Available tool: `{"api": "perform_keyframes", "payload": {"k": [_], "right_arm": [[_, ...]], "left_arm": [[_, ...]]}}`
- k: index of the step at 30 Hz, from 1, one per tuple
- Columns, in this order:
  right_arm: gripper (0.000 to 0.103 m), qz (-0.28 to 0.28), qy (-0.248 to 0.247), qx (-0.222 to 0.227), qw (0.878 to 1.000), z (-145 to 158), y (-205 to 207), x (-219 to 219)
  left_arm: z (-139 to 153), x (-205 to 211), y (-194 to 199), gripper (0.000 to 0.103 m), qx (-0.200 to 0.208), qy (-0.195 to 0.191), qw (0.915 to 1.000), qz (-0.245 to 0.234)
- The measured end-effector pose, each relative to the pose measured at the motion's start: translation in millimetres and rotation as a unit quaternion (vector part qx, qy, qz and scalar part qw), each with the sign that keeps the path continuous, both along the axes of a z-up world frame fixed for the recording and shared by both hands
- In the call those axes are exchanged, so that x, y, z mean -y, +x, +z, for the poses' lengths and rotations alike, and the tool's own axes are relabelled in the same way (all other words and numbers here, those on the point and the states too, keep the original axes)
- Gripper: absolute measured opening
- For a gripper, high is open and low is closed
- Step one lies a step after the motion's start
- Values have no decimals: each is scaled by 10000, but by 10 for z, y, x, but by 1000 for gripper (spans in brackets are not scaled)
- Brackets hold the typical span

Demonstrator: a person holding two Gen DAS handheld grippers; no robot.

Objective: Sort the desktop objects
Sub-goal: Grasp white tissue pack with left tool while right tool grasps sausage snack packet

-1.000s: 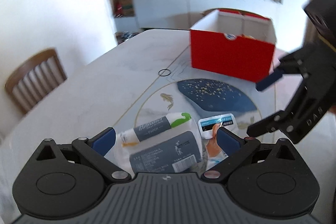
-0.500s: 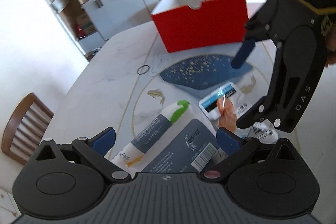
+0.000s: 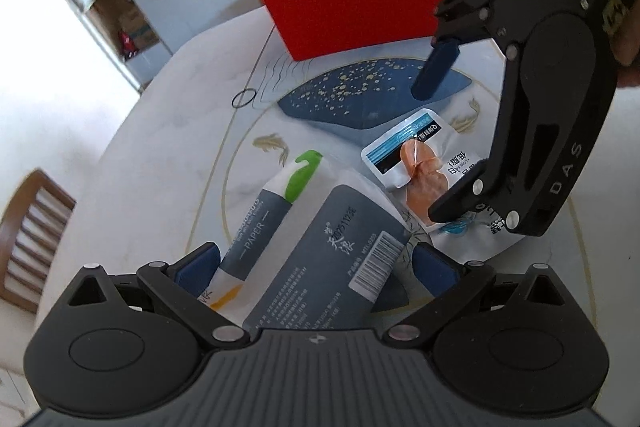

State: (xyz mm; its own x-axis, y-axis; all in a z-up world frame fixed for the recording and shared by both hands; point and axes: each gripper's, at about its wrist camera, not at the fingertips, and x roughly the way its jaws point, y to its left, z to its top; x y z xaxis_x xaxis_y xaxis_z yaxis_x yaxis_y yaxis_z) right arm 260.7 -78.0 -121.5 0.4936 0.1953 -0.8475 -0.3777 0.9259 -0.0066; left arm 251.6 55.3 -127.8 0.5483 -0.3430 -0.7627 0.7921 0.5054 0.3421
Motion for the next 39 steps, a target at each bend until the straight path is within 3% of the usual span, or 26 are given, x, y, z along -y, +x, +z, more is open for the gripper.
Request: {"api": "perform_keyframes", "payload": {"k": [5,13,19,25,31,34,36,39], "right_arm": [[96,84,28,-25,10000,-20,-24,94],[95,-43,72,-130,9999,-18,-51,434],[95,-58,235,-147,9996,3,-37,452],[95,-94,308,-170,9993,-44,-17,362],[97,-5,132,-1,9999,-83,-73,296],[93,-26,136,55,9999,-80,-76,291],[89,-14,155,95,9998,-70,-80,286],[71,64,202,185,9996,-38,-84,267]], "left_arm": [[6,29,-5,103,-122,36,9982,582],[48,-13,-108,103,-1134,-756,9849,1066],[31,19,-99,103,-940,-840,9805,1507],[-6,85,-129,103,-797,-895,9791,1641],[-87,107,-125,101,-690,-806,9774,1829],[-99,86,-123,96,-747,-885,9737,1962],[-104,87,-124,86,-752,-880,9719,2049],[-114,91,-141,77,-769,-866,9692,2174]]}}
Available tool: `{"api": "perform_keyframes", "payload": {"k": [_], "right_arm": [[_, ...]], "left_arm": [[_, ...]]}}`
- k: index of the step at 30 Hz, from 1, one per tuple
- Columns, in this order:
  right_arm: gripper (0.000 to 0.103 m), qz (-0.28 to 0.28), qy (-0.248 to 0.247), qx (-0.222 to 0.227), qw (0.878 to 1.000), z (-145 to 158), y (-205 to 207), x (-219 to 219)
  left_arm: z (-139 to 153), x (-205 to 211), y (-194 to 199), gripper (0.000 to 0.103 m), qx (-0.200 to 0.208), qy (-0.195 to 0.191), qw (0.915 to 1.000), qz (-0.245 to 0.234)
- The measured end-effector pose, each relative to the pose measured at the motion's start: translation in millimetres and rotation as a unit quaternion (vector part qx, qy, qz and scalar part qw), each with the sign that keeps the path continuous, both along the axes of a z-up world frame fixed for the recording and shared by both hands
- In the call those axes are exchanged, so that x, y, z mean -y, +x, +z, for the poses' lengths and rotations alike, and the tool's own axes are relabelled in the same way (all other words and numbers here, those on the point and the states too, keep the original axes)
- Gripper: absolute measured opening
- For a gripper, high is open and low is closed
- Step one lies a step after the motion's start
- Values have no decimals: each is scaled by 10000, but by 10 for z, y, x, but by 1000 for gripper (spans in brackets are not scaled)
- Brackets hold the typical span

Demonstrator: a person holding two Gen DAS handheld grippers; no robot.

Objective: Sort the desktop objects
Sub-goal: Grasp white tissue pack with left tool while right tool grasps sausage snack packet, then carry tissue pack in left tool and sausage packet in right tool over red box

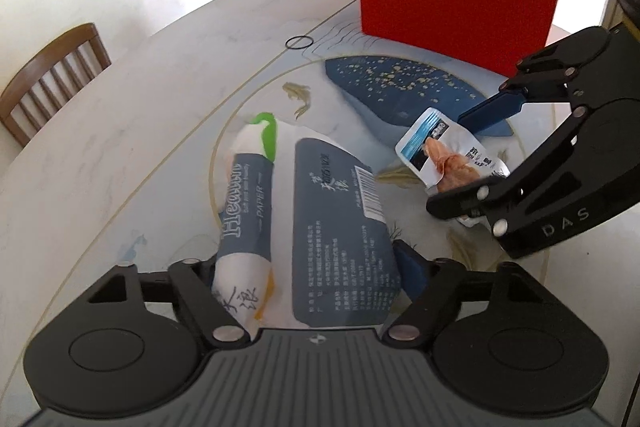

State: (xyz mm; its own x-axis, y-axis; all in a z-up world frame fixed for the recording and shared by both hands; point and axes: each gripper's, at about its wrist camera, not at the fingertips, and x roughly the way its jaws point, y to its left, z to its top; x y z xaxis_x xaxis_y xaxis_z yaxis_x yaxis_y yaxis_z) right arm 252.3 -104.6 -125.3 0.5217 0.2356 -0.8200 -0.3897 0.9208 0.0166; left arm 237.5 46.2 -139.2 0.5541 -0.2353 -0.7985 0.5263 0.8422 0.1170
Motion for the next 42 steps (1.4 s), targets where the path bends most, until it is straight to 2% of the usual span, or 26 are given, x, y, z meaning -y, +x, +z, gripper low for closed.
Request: {"api": "perform_keyframes", "payload": {"k": [1,5,11,20,34,42], "right_arm": [[66,19,8,12,10000,7,-2,-7],[63,62,6,10,10000,18,-9,-13],[61,162,28,-18,9999,49,-58,22],[60,120,204,65,9997,179,-194,244],[57,-146,719,86,9973,445,-360,814],[57,-142,935,76,9955,694,-465,1236]], "left_arm": [[5,-1,-5,76,-14,-34,10000,45],[24,20,-37,70,-8,-23,9999,147],[54,45,-72,64,-67,-48,9997,246],[195,141,-175,58,-79,-295,9984,483],[537,556,-360,58,-106,-671,9958,610],[721,847,-407,58,-196,-859,9938,676]]}}
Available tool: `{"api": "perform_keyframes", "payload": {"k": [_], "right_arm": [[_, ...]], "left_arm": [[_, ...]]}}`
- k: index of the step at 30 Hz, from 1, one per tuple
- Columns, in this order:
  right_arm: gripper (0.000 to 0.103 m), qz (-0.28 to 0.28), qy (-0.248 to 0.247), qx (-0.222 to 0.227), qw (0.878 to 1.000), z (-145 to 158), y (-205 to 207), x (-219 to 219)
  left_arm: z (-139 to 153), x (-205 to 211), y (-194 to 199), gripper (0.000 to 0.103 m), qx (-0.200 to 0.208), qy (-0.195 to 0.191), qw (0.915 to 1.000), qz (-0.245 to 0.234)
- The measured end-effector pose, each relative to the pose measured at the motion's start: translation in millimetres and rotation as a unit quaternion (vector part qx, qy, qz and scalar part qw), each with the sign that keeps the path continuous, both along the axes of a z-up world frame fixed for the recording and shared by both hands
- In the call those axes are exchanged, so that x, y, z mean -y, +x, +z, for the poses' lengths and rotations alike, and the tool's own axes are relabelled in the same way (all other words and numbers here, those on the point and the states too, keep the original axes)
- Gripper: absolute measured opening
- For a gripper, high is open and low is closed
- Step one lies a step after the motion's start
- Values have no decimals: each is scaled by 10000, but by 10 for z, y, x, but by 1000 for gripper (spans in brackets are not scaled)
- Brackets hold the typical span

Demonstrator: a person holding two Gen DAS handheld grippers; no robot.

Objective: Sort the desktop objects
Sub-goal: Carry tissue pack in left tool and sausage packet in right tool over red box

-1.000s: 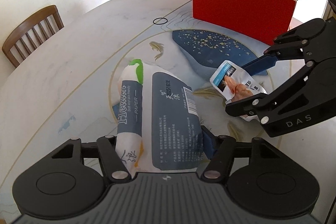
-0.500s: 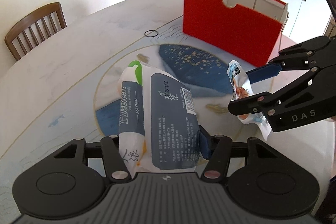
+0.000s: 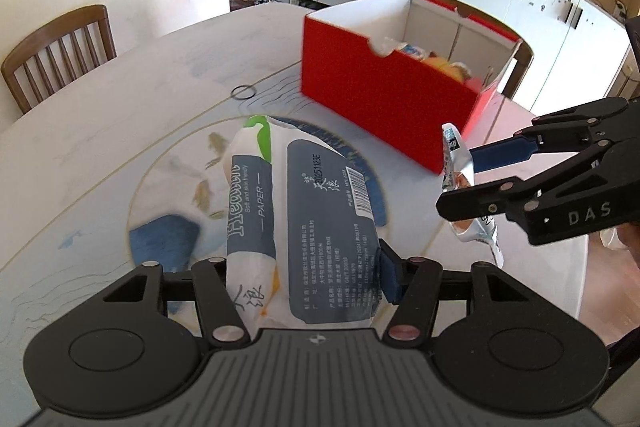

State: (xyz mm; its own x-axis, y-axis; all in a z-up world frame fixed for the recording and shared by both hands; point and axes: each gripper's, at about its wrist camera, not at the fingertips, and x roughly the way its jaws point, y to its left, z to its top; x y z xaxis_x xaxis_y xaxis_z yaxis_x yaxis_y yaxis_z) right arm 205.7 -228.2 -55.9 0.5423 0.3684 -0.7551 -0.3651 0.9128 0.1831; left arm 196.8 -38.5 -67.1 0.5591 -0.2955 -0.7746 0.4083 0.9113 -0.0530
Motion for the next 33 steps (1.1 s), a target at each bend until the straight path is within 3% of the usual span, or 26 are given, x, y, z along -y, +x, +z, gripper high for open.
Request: {"api": "perform_keyframes", "payload": {"k": [15,33], "right_arm": [[57,-189,137,167,9996,385,83,940],[57,-365,195,759,9963,641,666,1826]], "left_arm": [[332,860,103,58,56,-301,9994,-153],[564,1659,691,58,246,-86,9997,-9]]}}
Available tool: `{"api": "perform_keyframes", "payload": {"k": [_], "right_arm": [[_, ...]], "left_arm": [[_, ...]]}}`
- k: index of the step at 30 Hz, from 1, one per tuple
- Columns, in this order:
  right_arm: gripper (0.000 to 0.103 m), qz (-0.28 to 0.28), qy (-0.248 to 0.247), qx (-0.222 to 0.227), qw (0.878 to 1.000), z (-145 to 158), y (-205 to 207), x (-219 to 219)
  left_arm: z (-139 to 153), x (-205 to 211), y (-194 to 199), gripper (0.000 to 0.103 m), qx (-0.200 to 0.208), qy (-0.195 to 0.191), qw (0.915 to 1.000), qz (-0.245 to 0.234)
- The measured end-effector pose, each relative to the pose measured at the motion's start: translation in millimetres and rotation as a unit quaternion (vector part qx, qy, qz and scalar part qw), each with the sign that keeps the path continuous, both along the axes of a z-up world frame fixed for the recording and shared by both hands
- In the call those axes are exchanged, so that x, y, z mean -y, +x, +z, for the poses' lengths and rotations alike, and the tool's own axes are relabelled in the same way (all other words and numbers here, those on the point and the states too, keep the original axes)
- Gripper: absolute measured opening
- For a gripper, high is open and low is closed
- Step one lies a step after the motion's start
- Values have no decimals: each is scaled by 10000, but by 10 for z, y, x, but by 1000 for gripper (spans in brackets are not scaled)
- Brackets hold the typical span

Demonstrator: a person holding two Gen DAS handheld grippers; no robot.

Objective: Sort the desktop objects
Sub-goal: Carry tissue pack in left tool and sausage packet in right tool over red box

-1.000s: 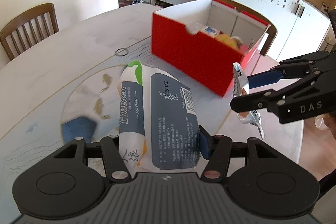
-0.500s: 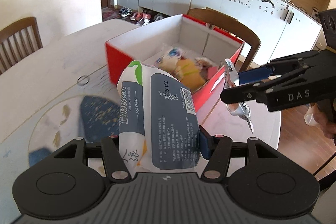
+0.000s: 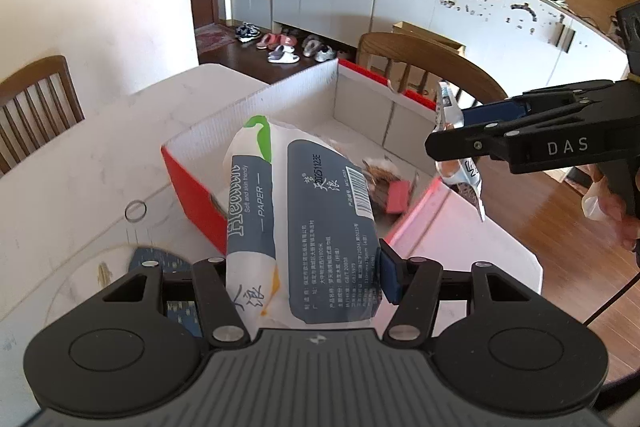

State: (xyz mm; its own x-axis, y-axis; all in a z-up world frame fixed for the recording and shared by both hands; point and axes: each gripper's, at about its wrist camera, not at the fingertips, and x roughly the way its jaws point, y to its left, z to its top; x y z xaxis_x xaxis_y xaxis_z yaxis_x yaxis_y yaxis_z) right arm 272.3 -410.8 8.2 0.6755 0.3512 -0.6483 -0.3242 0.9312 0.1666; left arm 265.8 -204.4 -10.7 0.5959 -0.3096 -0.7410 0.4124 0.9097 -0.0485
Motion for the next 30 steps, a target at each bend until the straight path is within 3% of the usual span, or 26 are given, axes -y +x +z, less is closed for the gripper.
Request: {"api": "perform_keyframes", "payload": {"k": [9,22,30], "right_arm": [[57,-55,-19,81,10000,-2,385,198],[57,88,-298,83,9995,-219,836,208],[57,425,-442,-257,9978,-408,908,120]], "left_arm": [[31,269,521,59,-103,176,9993,312],[-239,514,1172,59,-432,732,9940,687],[-473,555,1339,59,-742,1018,9894,721]]}}
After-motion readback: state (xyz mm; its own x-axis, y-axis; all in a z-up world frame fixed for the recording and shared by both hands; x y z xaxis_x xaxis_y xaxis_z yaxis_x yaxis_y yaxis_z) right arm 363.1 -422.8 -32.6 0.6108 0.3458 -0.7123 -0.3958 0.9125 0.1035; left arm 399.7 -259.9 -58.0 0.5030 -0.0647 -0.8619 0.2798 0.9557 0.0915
